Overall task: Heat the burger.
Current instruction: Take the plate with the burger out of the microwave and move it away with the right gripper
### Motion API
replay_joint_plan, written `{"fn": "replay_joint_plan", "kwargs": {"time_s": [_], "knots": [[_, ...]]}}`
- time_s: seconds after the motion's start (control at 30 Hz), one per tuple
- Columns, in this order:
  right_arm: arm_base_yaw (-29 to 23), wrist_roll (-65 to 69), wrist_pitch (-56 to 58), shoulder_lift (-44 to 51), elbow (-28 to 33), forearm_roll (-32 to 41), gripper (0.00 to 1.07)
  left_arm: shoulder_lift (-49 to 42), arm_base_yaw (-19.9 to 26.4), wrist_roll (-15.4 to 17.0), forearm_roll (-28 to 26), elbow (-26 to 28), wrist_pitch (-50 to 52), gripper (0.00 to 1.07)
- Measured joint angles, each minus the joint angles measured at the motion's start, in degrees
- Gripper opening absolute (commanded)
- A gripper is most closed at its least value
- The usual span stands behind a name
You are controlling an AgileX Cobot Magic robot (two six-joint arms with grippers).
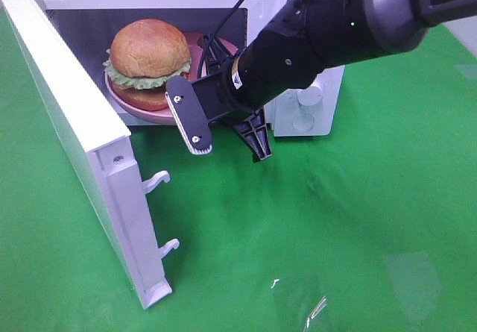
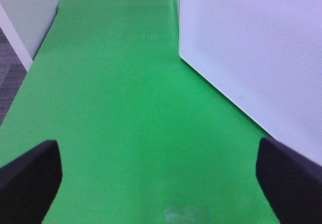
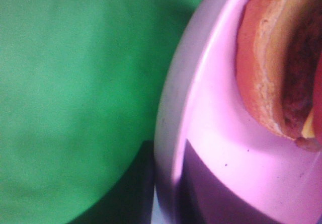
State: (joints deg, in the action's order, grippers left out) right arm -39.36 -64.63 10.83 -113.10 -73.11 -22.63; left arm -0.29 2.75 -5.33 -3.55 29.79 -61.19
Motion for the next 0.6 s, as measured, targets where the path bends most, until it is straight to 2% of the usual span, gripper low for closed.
{"fn": "replay_joint_plan", "kwargs": {"time_s": [0.03, 0.13, 0.23, 0.6], "knots": [[0.0, -0.1, -1.4, 1.4, 2.3, -0.8, 0.00, 0.0, 0.0, 0.0, 0.0, 0.0, 0.0, 0.98], [0.0, -0.2, -1.8, 1.9, 3.2, -1.5, 0.00, 0.0, 0.0, 0.0, 0.0, 0.0, 0.0, 0.98], [0.0, -0.4, -3.6, 4.6, 6.9, -2.9, 0.00, 0.0, 0.0, 0.0, 0.0, 0.0, 0.0, 0.98], [0.0, -0.5, -5.0, 12.2, 13.5, -3.1, 0.00, 0.0, 0.0, 0.0, 0.0, 0.0, 0.0, 0.98]]}}
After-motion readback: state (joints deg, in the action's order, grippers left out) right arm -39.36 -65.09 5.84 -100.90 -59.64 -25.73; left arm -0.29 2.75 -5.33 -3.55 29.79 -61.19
